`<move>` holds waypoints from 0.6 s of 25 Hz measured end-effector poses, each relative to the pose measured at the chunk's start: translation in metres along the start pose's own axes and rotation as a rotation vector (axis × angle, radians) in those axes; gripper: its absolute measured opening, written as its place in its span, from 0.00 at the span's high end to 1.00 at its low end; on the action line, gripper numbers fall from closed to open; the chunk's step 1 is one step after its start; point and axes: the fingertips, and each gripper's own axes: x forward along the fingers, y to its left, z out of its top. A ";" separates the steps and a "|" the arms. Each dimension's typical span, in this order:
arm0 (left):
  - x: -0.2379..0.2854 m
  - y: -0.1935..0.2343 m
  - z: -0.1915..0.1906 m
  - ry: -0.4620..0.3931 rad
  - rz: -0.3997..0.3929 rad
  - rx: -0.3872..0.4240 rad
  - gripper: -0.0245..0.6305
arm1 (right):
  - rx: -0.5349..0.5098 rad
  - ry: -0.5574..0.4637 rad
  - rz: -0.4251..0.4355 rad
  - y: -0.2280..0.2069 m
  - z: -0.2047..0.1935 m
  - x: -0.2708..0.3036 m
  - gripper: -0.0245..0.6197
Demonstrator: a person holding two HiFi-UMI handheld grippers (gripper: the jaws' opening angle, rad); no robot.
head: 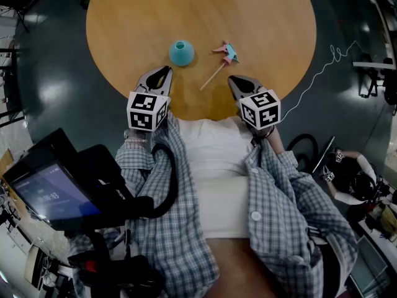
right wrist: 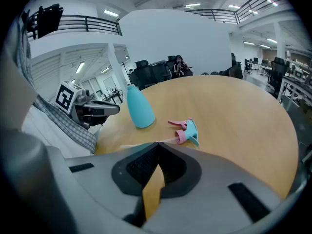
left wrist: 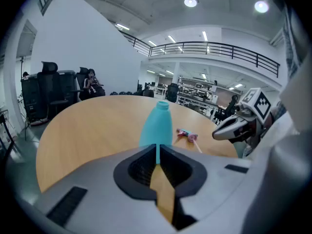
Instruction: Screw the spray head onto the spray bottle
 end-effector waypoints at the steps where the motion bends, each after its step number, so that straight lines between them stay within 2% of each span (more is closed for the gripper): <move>1: 0.001 0.000 0.003 -0.011 0.005 0.016 0.95 | -0.001 0.002 -0.001 0.001 -0.001 -0.001 0.97; 6: 0.004 0.006 0.015 -0.078 0.084 0.166 0.71 | -0.002 0.012 -0.001 0.008 -0.005 -0.003 0.97; 9: 0.010 0.002 0.016 -0.117 0.076 0.195 0.46 | 0.006 0.018 -0.002 0.013 -0.009 -0.006 0.97; 10: 0.015 -0.001 0.016 -0.115 0.066 0.207 0.41 | 0.008 0.020 -0.002 0.014 -0.010 -0.007 0.97; 12: 0.027 -0.007 0.014 -0.103 0.046 0.244 0.36 | 0.007 0.024 -0.005 0.015 -0.012 -0.009 0.97; 15: 0.044 -0.016 0.012 -0.093 0.027 0.279 0.36 | 0.003 0.030 -0.010 0.015 -0.015 -0.014 0.97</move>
